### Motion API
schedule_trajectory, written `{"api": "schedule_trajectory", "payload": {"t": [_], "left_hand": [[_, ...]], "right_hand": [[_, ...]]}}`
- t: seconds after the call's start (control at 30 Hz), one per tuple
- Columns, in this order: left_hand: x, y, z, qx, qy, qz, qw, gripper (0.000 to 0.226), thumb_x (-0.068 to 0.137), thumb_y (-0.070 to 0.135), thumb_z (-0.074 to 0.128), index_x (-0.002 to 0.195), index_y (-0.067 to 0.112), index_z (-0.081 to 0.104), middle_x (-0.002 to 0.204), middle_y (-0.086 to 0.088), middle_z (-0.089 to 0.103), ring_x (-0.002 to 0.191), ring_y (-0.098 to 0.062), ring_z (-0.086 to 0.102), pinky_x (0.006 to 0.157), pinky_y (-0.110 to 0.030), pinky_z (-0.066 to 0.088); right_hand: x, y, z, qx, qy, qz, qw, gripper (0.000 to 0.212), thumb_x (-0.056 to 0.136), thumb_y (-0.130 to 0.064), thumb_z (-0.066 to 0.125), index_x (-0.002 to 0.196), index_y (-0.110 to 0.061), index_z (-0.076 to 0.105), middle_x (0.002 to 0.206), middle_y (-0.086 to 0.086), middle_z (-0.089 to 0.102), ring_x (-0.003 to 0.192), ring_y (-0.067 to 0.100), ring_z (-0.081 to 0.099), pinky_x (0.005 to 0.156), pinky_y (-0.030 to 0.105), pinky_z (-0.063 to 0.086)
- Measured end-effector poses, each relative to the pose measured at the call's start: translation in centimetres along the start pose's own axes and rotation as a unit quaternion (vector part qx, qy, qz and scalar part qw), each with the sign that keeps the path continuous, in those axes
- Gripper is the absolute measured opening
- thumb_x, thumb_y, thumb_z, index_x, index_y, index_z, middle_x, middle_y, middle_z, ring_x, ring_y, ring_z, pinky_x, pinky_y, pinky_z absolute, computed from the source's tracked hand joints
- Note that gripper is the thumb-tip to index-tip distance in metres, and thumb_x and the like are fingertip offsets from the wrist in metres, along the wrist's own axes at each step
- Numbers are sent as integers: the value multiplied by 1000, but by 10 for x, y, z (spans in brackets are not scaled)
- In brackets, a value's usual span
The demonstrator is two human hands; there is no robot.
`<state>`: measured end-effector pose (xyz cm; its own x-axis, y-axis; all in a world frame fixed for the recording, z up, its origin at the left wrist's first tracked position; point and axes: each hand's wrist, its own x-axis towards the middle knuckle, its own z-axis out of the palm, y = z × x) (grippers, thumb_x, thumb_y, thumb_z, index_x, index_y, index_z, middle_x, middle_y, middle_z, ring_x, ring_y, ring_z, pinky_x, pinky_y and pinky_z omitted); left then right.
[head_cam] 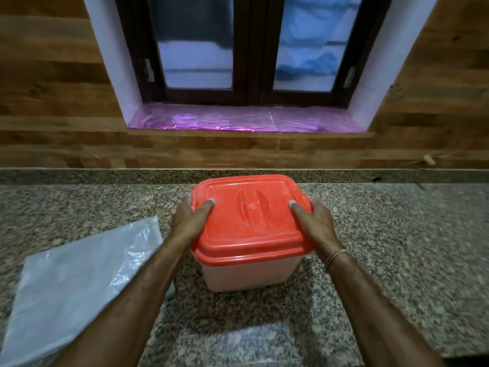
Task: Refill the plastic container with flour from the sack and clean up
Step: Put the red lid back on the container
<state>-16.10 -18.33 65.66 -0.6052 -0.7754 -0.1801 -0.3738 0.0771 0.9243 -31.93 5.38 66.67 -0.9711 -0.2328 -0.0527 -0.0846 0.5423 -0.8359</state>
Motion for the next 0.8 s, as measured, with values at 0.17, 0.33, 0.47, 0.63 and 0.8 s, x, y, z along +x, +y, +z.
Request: {"api": "schedule_trajectory", "payload": {"t": [0.17, 0.33, 0.47, 0.63, 0.8], "left_hand": [[-8, 3, 1, -17, 7, 8, 1000, 64, 85, 62, 65, 142, 39, 48, 128, 0, 67, 99, -20, 70, 84, -42, 62], [-11, -6, -8, -130, -42, -144, 980, 93, 70, 56, 87, 141, 8, 51, 110, -11, 76, 80, -27, 78, 55, -30, 60], [-16, -3, -19, -79, 3, -134, 988, 80, 57, 66, 89, 108, 6, 74, 79, -4, 81, 69, -22, 79, 60, -32, 63], [-24, 1, -11, -2, 85, -74, 994, 94, 63, 70, 82, 131, 10, 57, 116, -10, 72, 93, -27, 74, 78, -43, 64], [-21, -3, -15, -100, -4, -79, 992, 99, 76, 53, 82, 153, 14, 35, 130, -10, 64, 97, -25, 73, 76, -41, 65]], "right_hand": [[-2, -1, -2, 75, -46, 37, 995, 61, 89, -56, 71, 133, -17, 54, 126, 7, 67, 107, 27, 70, 92, 50, 61], [-9, 4, -4, 125, -69, 71, 987, 69, 84, -58, 75, 137, -25, 48, 128, 7, 65, 104, 29, 73, 86, 54, 64], [-10, 1, -2, 47, 35, 58, 997, 85, 73, -63, 82, 139, -24, 46, 131, 8, 61, 111, 31, 66, 92, 49, 61], [-8, 0, -12, 64, -18, 49, 997, 67, 75, -57, 85, 122, -17, 59, 116, 7, 71, 87, 23, 75, 61, 33, 63], [-7, -1, -27, 107, -119, 25, 987, 59, 86, -49, 79, 128, -10, 63, 112, 11, 76, 91, 31, 79, 80, 53, 66]]}}
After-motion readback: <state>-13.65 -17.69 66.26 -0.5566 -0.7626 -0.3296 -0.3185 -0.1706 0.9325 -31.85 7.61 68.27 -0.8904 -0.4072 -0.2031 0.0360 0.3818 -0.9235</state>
